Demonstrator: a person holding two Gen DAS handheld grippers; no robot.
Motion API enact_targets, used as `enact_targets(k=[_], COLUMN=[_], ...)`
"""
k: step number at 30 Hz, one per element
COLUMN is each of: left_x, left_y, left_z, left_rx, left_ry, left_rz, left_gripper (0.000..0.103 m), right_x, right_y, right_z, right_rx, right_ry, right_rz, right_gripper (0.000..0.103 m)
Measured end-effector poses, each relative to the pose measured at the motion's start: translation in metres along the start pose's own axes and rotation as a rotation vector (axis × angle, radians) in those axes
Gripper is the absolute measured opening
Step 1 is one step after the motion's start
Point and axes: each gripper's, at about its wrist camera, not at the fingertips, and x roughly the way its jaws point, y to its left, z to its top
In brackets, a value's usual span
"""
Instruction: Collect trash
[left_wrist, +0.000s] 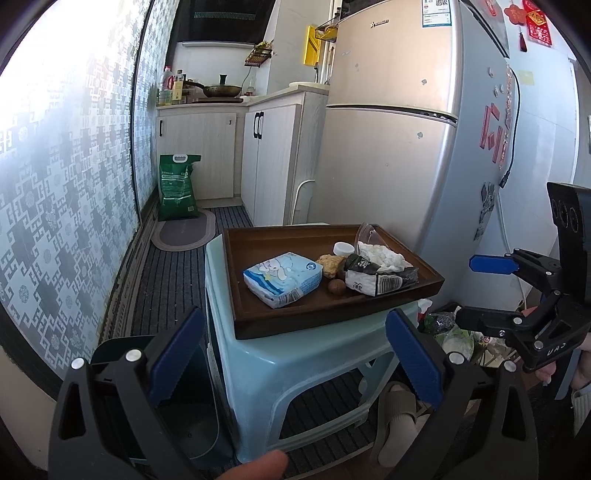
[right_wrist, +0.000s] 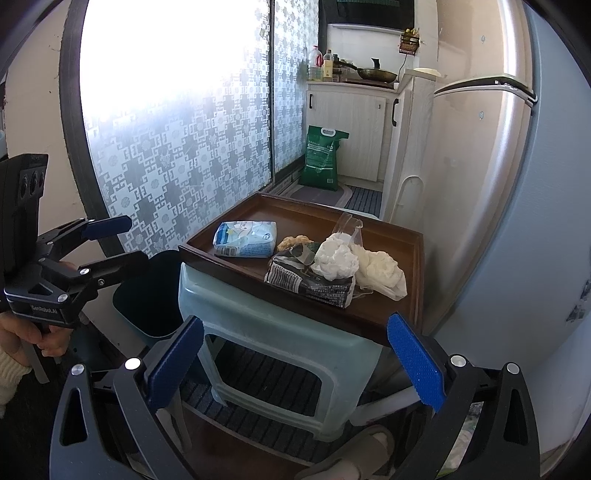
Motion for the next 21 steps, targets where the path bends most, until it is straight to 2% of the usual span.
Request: enact_targets(k=[4,8,11,13,17,21], left_x=[-0.003,0.007,0.016,0.023,0.038,0.055], left_y=[0.001,-0.005,-0.009,-0.011,-0.013,-0.008], left_z=[0.007,0.013,0.018,0.02,0.029,0.042], left_rx=[0.036,0.105,0.155,0.2,0.296,0.329], left_ry=[0.017,0.096,0.145,0.176,0.221,0.241], left_rz=[0.016,-0.019,-0.043,-0.06,-0.078,-0.111], left_gripper=[0.096,0.074,0.061,0.06,0.06,0.06], right_x=[-0.008,-0.02,-0.022,-0.023,-0.023,-0.02], right_y=[-0.009,-0.016,-0.016,-0.017,-0.019,-0.023], right_z=[0.005,0.009,0.012,0.015,0.021,0.027], right_rx=[0.025,0.042,0.042,0.044,0.051,0.06], right_ry=[-0.013,-0.028,-0.021,-0.014,-0.002,0.016], right_rz=[0.01,0.055,0.071,0.083,0.098,0.111], right_gripper=[0.1,0.097,0.089,0.08,0.073,0.065])
